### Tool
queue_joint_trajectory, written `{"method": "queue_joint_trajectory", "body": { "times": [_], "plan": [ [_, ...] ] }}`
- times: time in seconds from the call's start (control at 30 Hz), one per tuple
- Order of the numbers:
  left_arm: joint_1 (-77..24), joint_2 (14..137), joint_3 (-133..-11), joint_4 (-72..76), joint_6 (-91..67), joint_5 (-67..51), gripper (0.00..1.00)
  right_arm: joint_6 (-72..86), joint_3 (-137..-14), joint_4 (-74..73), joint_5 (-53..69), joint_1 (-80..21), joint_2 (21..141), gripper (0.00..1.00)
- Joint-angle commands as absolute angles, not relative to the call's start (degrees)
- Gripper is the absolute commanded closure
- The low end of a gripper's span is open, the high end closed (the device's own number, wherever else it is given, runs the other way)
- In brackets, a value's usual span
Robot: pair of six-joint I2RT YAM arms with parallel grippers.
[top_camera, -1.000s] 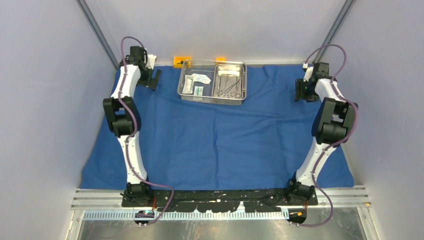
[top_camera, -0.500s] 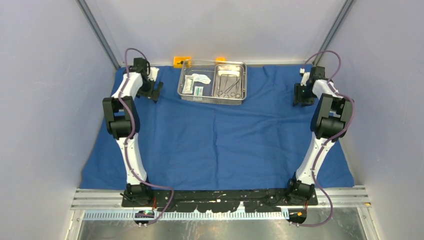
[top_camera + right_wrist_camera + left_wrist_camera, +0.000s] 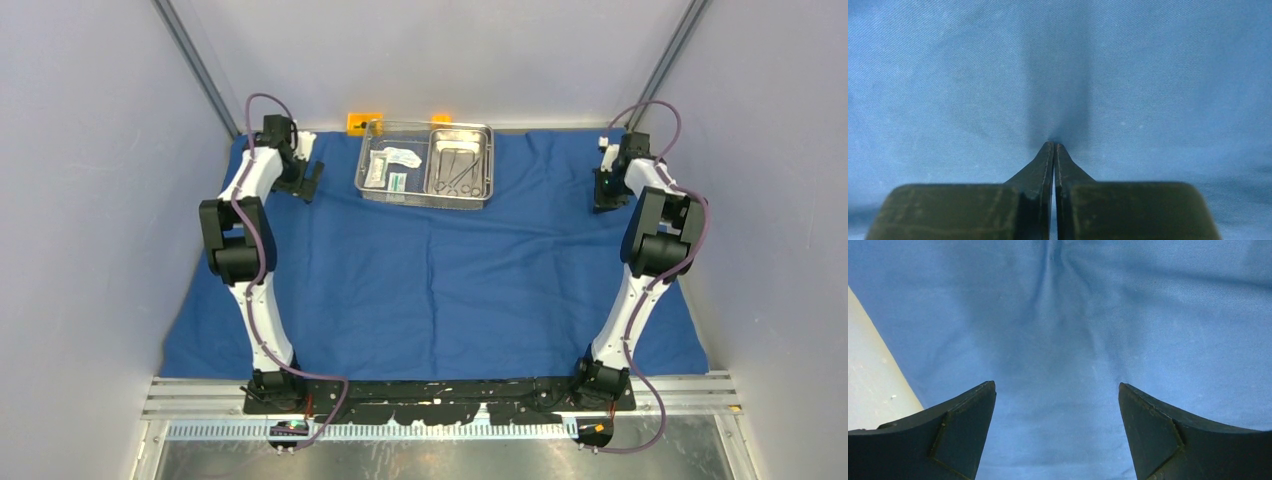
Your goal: Open and lay out the surgical kit
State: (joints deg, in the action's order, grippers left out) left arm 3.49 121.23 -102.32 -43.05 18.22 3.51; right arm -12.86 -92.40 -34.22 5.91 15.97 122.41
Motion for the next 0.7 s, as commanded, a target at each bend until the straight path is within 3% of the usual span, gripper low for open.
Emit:
{"method": "queue_joint_trajectory", "body": {
  "times": [0.0,0.13,0.27,0.47,0.67],
  "plan": [
    [3.78,117.14,-102.05,-40.73,18.38,4.09,0.05,-8.97,-97.03,-34.82,9.05,15.73,122.14,0.83],
    [3.87,116.19,-101.72,-39.95,17.47,4.04,0.04,-5.18,-102.86,-32.29,9.03,12.49,122.46,0.54],
    [3.87,115.56,-101.50,-39.73,17.07,4.12,0.04,-1.75,-111.03,-30.74,6.86,8.53,126.50,0.43],
    [3.87,115.90,-101.84,-39.98,16.74,4.82,0.04,4.89,-127.19,-32.93,4.88,4.49,138.38,0.34],
    [3.91,116.44,-102.38,-40.38,16.61,5.85,0.04,7.11,-141.16,-36.83,-2.14,1.23,149.92,0.32]
  ]
}}
